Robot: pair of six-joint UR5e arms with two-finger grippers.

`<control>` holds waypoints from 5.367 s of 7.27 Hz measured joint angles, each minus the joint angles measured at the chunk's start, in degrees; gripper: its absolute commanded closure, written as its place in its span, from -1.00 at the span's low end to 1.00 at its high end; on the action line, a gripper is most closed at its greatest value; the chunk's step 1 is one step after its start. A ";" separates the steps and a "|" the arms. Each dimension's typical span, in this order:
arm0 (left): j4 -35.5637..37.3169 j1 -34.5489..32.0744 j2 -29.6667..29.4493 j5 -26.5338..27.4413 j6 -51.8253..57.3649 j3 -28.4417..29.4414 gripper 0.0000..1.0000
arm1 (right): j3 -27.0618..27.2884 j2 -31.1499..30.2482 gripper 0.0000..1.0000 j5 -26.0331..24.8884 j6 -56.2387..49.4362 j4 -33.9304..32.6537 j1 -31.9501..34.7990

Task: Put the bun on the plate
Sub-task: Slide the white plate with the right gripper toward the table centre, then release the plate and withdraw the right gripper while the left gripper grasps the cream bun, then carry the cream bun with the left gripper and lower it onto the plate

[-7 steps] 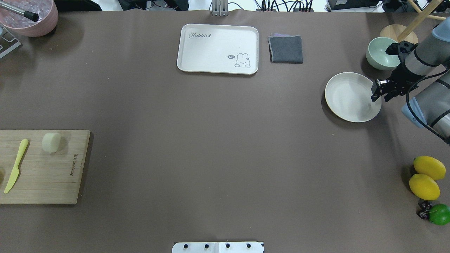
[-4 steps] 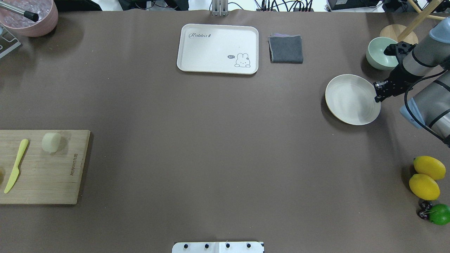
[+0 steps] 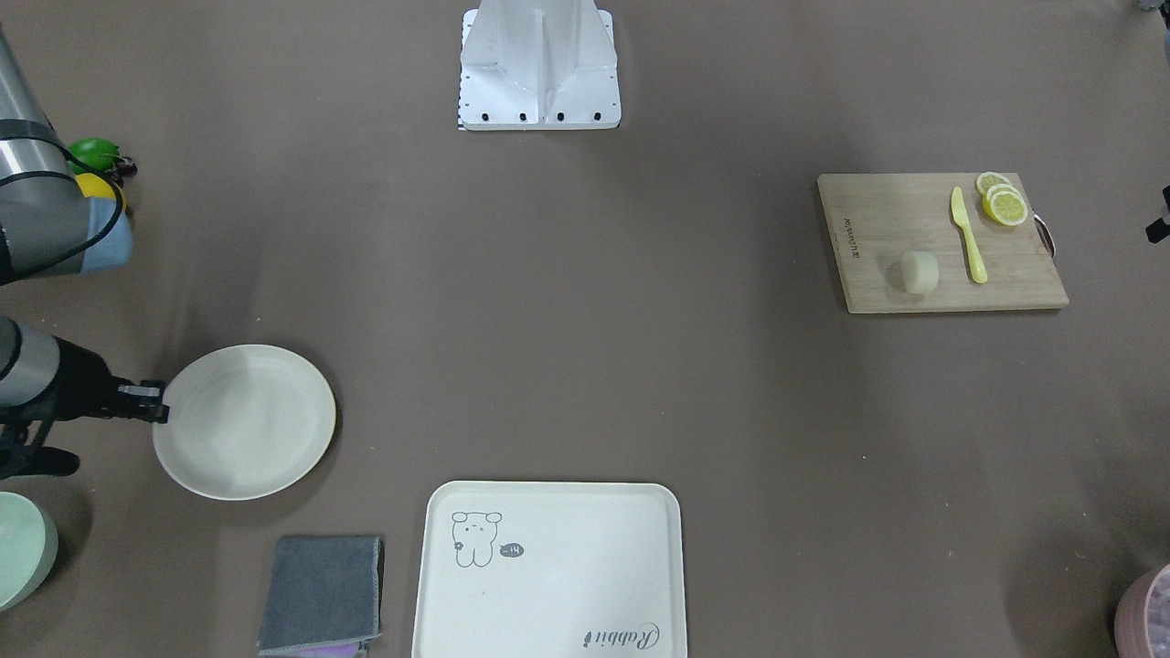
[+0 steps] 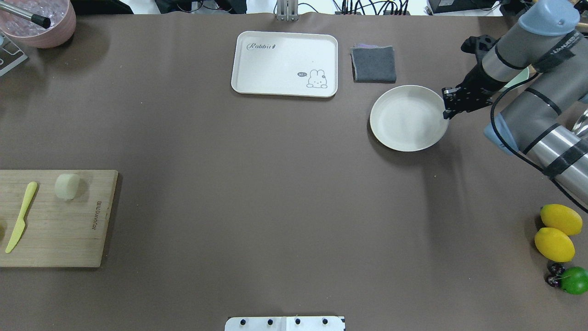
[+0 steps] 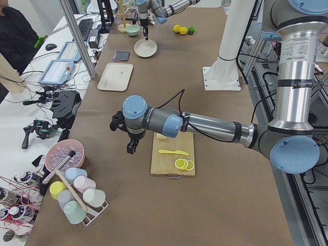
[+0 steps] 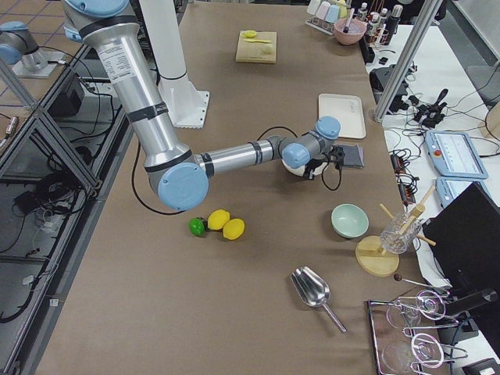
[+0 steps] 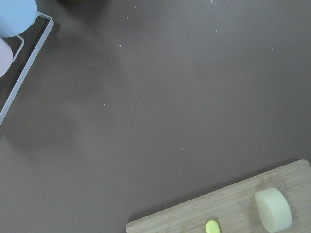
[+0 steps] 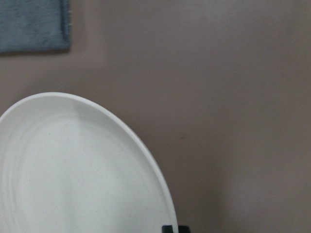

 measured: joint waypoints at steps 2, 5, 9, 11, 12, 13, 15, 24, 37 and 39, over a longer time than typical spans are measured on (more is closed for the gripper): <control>-5.28 3.33 0.28 0.12 -14.20 -1.09 -0.96 | 6.18 2.30 1.00 -0.60 14.56 0.04 -7.19; -30.10 19.58 8.23 9.36 -42.73 -1.25 -0.96 | 9.29 5.72 1.00 -5.42 25.39 0.27 -16.08; -40.24 34.29 11.42 20.43 -54.96 -0.21 -0.87 | 8.59 6.64 1.00 -8.75 28.69 4.00 -20.83; -40.37 35.90 8.53 21.14 -55.18 1.88 -0.64 | 8.57 6.52 0.43 -8.90 28.81 4.25 -21.15; -40.38 36.65 7.94 21.99 -55.22 2.35 -0.30 | 8.63 6.41 -0.99 -8.88 28.80 4.37 -21.17; -40.41 37.27 7.73 22.85 -55.28 2.53 0.01 | 8.79 6.26 -1.00 -8.92 28.74 4.57 -21.19; -40.46 37.71 7.74 23.42 -55.34 2.57 0.49 | 9.38 6.23 -1.00 -9.06 28.98 5.61 -21.05; -15.14 41.22 -21.92 24.87 -66.44 -1.77 0.48 | 9.94 1.15 -1.00 -1.11 20.14 5.18 -6.07; -8.46 62.60 -47.54 47.42 -79.95 18.52 -0.96 | 7.91 -13.13 -1.00 -0.42 -14.59 -2.42 7.54; -8.18 61.39 -47.25 47.17 -78.17 17.53 -0.96 | 7.79 -13.16 -1.00 -0.32 -14.64 -2.52 8.23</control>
